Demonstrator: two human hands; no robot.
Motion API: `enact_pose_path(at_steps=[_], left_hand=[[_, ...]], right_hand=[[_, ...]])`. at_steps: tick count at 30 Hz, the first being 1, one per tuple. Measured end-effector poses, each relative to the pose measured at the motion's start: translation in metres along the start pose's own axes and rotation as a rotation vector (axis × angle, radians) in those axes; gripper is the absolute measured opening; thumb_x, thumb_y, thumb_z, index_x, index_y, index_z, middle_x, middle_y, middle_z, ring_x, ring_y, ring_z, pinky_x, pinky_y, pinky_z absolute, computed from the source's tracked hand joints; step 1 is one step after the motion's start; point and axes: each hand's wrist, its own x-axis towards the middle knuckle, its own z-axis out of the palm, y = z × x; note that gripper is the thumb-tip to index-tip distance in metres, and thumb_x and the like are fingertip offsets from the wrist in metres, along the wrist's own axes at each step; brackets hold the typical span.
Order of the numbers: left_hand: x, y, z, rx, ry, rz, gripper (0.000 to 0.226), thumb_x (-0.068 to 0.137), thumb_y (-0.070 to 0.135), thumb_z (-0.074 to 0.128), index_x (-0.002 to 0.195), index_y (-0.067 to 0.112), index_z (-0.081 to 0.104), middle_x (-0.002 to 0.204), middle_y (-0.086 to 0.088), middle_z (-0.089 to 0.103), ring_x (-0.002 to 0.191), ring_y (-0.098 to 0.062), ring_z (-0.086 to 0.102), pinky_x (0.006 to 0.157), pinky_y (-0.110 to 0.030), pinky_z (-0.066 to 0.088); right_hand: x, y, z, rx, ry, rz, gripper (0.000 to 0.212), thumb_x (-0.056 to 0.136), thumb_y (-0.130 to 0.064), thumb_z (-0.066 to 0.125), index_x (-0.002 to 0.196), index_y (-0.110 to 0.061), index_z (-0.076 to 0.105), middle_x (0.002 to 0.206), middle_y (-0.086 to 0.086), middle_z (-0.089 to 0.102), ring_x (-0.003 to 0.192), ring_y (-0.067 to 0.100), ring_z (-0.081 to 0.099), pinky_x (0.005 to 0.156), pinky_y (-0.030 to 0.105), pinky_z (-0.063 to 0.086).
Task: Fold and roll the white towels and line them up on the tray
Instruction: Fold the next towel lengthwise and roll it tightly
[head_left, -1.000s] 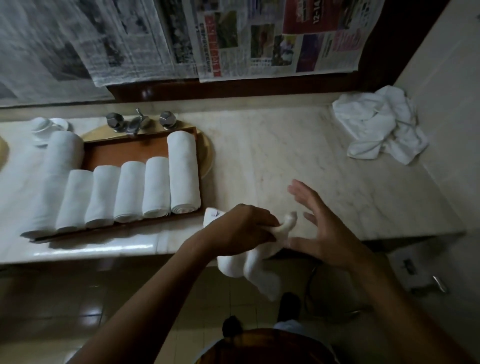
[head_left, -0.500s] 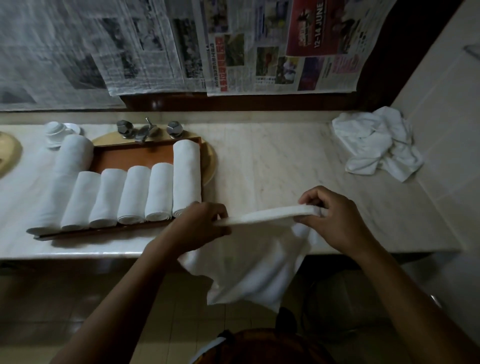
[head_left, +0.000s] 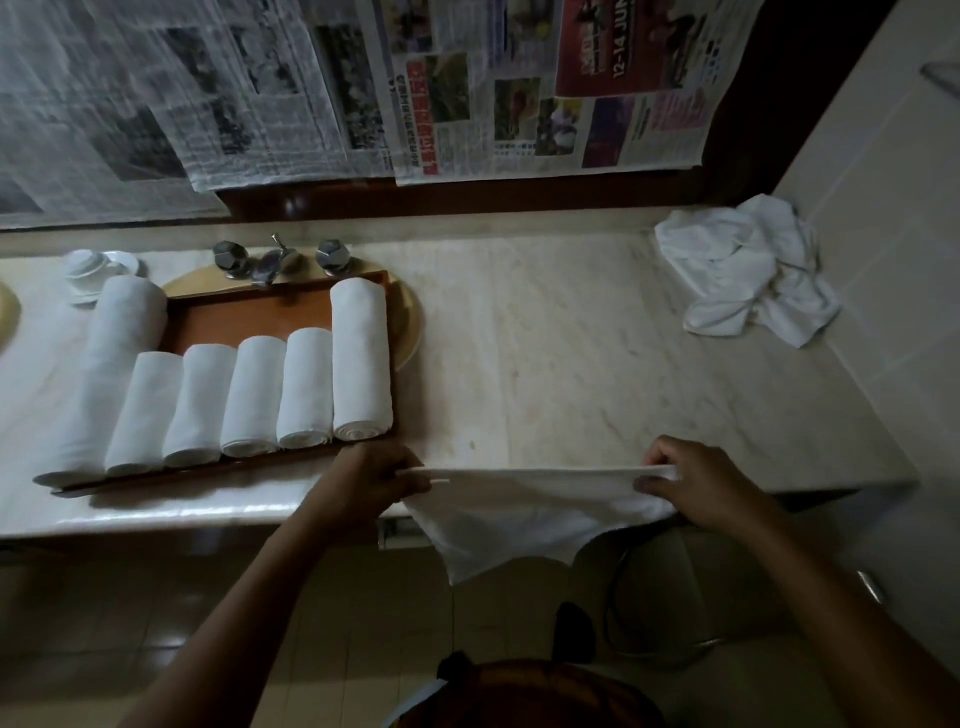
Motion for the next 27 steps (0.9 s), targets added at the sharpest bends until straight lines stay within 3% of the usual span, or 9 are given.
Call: enact_pose_path(at_steps=[4, 6, 8, 11, 14, 19, 23, 27], left_hand=[[0.0, -0.018, 0.016, -0.095, -0.205, -0.135, 0.008, 0.094, 0.028, 0.073, 0.088, 0.024, 0.075, 0.077, -0.001, 0.073, 0.07, -0.016, 0.073, 0.062, -0.028, 0.055], [0.005, -0.025, 0.023, -0.117, -0.26, -0.195, 0.011, 0.09, 0.03, 0.072, 0.088, 0.021, 0.076, 0.077, -0.006, 0.074, 0.073, -0.022, 0.074, 0.062, -0.029, 0.055], [0.015, -0.029, 0.031, -0.051, -0.275, -0.199, 0.009, 0.095, 0.024, 0.071, 0.087, 0.022, 0.076, 0.074, -0.002, 0.074, 0.069, -0.016, 0.073, 0.061, -0.025, 0.053], [0.043, -0.022, 0.034, -0.004, -0.214, -0.205, 0.012, 0.099, 0.022, 0.068, 0.09, 0.019, 0.075, 0.075, 0.003, 0.073, 0.067, -0.008, 0.071, 0.061, -0.027, 0.057], [0.083, -0.01, 0.021, 0.066, -0.09, -0.158, 0.014, 0.102, 0.025, 0.064, 0.089, 0.024, 0.07, 0.076, 0.011, 0.068, 0.065, 0.004, 0.065, 0.058, -0.014, 0.045], [0.174, 0.0, -0.017, 0.121, 0.144, -0.128, 0.016, 0.101, 0.026, 0.065, 0.094, 0.015, 0.075, 0.078, 0.004, 0.068, 0.07, -0.001, 0.06, 0.058, -0.011, 0.038], [0.259, -0.005, -0.046, 0.149, 0.25, -0.137, 0.018, 0.101, 0.026, 0.065, 0.095, 0.013, 0.076, 0.076, -0.001, 0.071, 0.072, -0.016, 0.068, 0.064, -0.029, 0.051], [0.335, -0.013, -0.062, 0.153, 0.314, -0.229, 0.013, 0.1, 0.029, 0.066, 0.092, 0.02, 0.071, 0.069, 0.004, 0.069, 0.067, -0.013, 0.067, 0.059, -0.027, 0.047]], right_hand=[[0.006, 0.019, -0.001, -0.142, -0.176, 0.071, 0.019, 0.081, -0.035, 0.084, 0.091, -0.026, 0.07, 0.087, -0.003, 0.07, 0.081, 0.012, 0.065, 0.067, 0.027, 0.05], [0.014, 0.03, -0.002, -0.204, -0.228, 0.078, 0.02, 0.078, -0.037, 0.086, 0.086, -0.027, 0.07, 0.083, -0.004, 0.068, 0.079, 0.009, 0.063, 0.065, 0.025, 0.047], [0.025, 0.035, -0.004, -0.219, -0.232, 0.068, 0.02, 0.079, -0.034, 0.086, 0.078, -0.028, 0.067, 0.079, -0.005, 0.065, 0.078, 0.011, 0.063, 0.062, 0.025, 0.044], [0.054, 0.035, -0.01, -0.194, -0.11, 0.096, 0.019, 0.082, -0.032, 0.085, 0.082, -0.022, 0.068, 0.084, 0.0, 0.065, 0.086, 0.024, 0.065, 0.065, 0.031, 0.046], [0.093, 0.033, -0.023, -0.156, 0.057, 0.099, 0.021, 0.082, -0.03, 0.086, 0.078, -0.022, 0.066, 0.085, 0.006, 0.069, 0.086, 0.028, 0.066, 0.072, 0.035, 0.05], [0.175, 0.021, -0.06, -0.067, 0.212, 0.044, 0.018, 0.084, -0.031, 0.084, 0.083, -0.024, 0.067, 0.078, 0.001, 0.069, 0.075, 0.021, 0.065, 0.065, 0.029, 0.042], [0.256, 0.007, -0.092, -0.079, 0.283, -0.014, 0.021, 0.087, -0.033, 0.08, 0.091, -0.016, 0.07, 0.074, -0.001, 0.063, 0.075, 0.023, 0.062, 0.065, 0.029, 0.038], [0.333, -0.004, -0.112, -0.062, 0.316, -0.035, 0.016, 0.092, -0.03, 0.076, 0.093, -0.017, 0.068, 0.078, 0.001, 0.061, 0.075, 0.022, 0.059, 0.061, 0.026, 0.038]])
